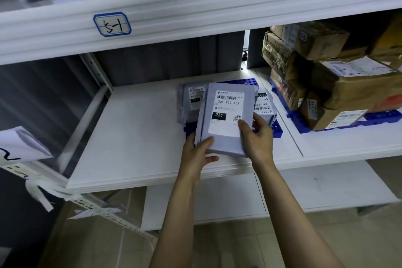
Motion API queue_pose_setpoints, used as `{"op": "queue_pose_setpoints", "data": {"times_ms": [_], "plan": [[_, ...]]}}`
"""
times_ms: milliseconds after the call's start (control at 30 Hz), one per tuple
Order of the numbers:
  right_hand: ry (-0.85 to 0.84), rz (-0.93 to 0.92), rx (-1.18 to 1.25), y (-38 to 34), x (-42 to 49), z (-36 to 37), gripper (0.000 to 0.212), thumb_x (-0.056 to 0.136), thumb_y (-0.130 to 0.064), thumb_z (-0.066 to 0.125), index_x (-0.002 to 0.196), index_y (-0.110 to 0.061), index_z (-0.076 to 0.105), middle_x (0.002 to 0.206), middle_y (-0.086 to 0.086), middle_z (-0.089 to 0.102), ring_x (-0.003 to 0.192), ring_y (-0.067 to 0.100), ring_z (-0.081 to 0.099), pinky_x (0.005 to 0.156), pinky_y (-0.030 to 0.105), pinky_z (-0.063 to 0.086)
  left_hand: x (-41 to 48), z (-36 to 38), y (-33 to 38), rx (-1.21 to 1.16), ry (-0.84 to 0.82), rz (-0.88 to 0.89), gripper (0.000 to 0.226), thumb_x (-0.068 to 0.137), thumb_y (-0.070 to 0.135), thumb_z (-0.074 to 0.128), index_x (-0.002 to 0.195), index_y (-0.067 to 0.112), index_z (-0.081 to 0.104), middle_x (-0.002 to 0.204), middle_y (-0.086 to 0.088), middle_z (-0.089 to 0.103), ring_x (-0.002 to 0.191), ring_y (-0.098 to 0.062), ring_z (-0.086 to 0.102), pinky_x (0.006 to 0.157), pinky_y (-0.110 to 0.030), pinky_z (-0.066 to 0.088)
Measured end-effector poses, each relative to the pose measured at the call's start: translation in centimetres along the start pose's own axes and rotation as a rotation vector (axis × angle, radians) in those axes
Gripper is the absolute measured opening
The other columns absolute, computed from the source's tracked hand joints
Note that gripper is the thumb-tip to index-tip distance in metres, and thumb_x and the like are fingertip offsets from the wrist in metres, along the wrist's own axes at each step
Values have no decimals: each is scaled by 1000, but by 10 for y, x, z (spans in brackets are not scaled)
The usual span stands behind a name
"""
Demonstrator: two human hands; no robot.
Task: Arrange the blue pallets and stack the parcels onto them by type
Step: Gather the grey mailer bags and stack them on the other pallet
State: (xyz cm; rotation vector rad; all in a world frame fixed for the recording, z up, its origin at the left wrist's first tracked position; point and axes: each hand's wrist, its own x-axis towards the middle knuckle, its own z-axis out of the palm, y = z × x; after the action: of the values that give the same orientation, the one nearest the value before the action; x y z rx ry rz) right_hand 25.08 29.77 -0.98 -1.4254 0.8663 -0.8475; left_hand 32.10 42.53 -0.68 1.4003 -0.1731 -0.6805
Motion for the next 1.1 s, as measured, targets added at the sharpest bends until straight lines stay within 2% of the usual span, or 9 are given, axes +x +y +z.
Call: {"op": "queue_pose_setpoints", "data": {"times_ms": [67, 133, 200, 300, 400, 500, 633, 900, 1100], "plan": [[7, -8, -41, -3, 4, -3, 36, 92, -16, 61, 128, -18, 56, 103, -8, 59, 85, 2, 57, 66, 7, 47, 3, 3, 2, -56, 31, 25, 39, 91, 11, 62, 126, 20, 46, 117, -9, 57, 96, -23, 62, 60, -26, 59], [90, -72, -125, -4, 11, -8, 41, 90, -15, 64, 131, -14, 56, 116, -2, 61, 102, 11, 58, 84, 21, 51, 8, 5, 3, -139, 60, 69, 42, 91, 8, 61, 130, 16, 45, 117, -8, 58, 98, -24, 63, 61, -28, 59], [193, -156, -305, -3, 24, -11, 48, 85, -15, 67, 132, -14, 56, 129, 3, 56, 120, 20, 49, 102, 32, 42, 12, 5, 5, -212, 101, 100, 47, 92, 5, 59, 136, 12, 43, 122, -9, 57, 106, -28, 61, 63, -30, 60], [253, -129, -605, -4, 49, -10, 65, 79, -34, 72, 138, -19, 48, 144, 8, 43, 134, 29, 32, 108, 39, 30, 22, 8, 6, -253, 165, 104, 54, 93, 6, 60, 142, 15, 38, 130, -9, 54, 114, -29, 57, 64, -29, 60], [176, -49, -730, -2, 70, -4, 90, 72, -47, 77, 145, -19, 34, 151, 15, 31, 139, 37, 23, 109, 50, 29, 33, 15, 6, -236, 182, 99, 60, 93, 4, 58, 146, 15, 33, 136, -10, 51, 118, -29, 55, 67, -31, 61], [121, -22, -766, 7, 82, 1, 99, 68, -44, 79, 147, -15, 26, 149, 19, 30, 137, 39, 27, 107, 50, 32, 48, 26, 5, -216, 198, 70, 59, 94, 1, 55, 147, 14, 31, 139, -10, 48, 120, -30, 53, 67, -30, 61], [164, -30, -684, 15, 90, -5, 95, 69, -39, 79, 145, -12, 29, 137, 17, 41, 127, 35, 38, 98, 46, 41, 72, 49, 9, -157, 205, 37, 63, 94, -1, 54, 149, 15, 26, 145, -8, 41, 123, -30, 50, 65, -27, 60], [291, -91, -597, 21, 97, -29, 86, 70, -39, 78, 140, -10, 36, 134, 16, 45, 124, 31, 44, 90, 41, 47, 123, 93, 10, -97, 142, 22, 64, 95, -3, 44, 152, 17, 22, 148, -10, 37, 120, -27, 50, 64, -29, 60], [269, -117, -580, 28, 99, -40, 85, 71, -43, 80, 137, -12, 36, 135, 15, 45, 124, 29, 44, 91, 39, 48, 141, 104, 1, -13, 165, -26, 63, 96, 0, 45, 151, 18, 21, 149, -13, 34, 129, -34, 44, 82, -42, 57]]}}
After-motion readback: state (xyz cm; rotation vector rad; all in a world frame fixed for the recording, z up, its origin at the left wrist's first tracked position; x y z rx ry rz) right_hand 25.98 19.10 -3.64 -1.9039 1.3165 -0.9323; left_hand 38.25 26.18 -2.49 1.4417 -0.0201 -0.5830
